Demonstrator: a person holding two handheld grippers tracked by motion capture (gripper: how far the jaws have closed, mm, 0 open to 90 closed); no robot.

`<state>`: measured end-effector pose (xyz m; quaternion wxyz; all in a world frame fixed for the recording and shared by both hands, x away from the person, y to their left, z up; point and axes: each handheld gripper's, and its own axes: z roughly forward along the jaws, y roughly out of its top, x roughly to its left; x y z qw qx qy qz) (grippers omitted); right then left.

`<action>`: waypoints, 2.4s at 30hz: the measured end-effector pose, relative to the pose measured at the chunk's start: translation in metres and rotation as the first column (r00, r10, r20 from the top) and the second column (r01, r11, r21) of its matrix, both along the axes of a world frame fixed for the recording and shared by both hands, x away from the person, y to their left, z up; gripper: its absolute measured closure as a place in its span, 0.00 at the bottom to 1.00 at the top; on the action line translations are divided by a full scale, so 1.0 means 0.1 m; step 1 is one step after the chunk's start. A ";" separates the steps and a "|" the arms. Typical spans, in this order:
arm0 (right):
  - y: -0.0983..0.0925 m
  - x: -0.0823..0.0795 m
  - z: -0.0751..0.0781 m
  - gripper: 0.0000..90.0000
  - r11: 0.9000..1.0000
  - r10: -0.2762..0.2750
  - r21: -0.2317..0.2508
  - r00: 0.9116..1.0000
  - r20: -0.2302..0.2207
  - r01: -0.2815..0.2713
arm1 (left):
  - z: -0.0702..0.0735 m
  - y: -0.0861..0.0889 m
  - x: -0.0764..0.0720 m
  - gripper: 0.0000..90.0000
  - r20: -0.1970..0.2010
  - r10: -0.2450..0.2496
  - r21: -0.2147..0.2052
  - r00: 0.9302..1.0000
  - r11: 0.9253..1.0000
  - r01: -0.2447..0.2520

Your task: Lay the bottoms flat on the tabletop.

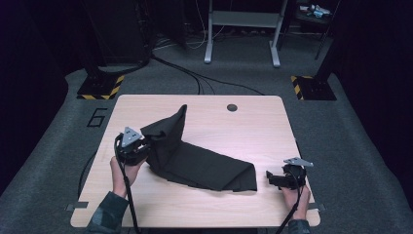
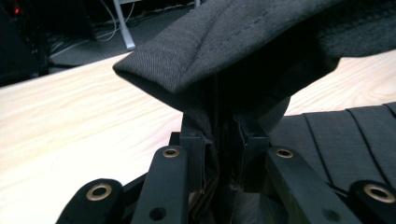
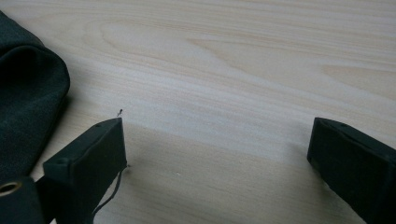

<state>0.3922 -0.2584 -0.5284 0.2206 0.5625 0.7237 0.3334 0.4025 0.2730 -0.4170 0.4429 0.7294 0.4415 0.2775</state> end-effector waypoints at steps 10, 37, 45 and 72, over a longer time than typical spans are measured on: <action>0.00 0.00 0.00 0.04 1.000 0.002 -0.007 1.000 0.004 -0.002 | -0.25 0.46 -0.02 0.79 -0.091 0.124 -0.035 0.988 0.991 -0.128; 0.85 -0.07 0.44 0.03 0.983 0.181 0.025 0.983 0.031 -0.181 | -0.40 0.83 0.38 0.19 -0.178 0.212 0.088 0.961 0.976 -0.199; 1.40 -0.03 0.44 0.03 0.954 0.300 0.000 0.954 0.003 -0.300 | -0.66 0.79 0.67 0.16 -0.260 0.218 0.148 0.941 0.972 -0.184; 1.25 0.26 0.13 0.04 0.967 0.243 -0.042 0.960 -0.143 -0.251 | -0.95 0.64 0.39 0.16 -0.337 0.152 0.136 0.929 0.984 -0.111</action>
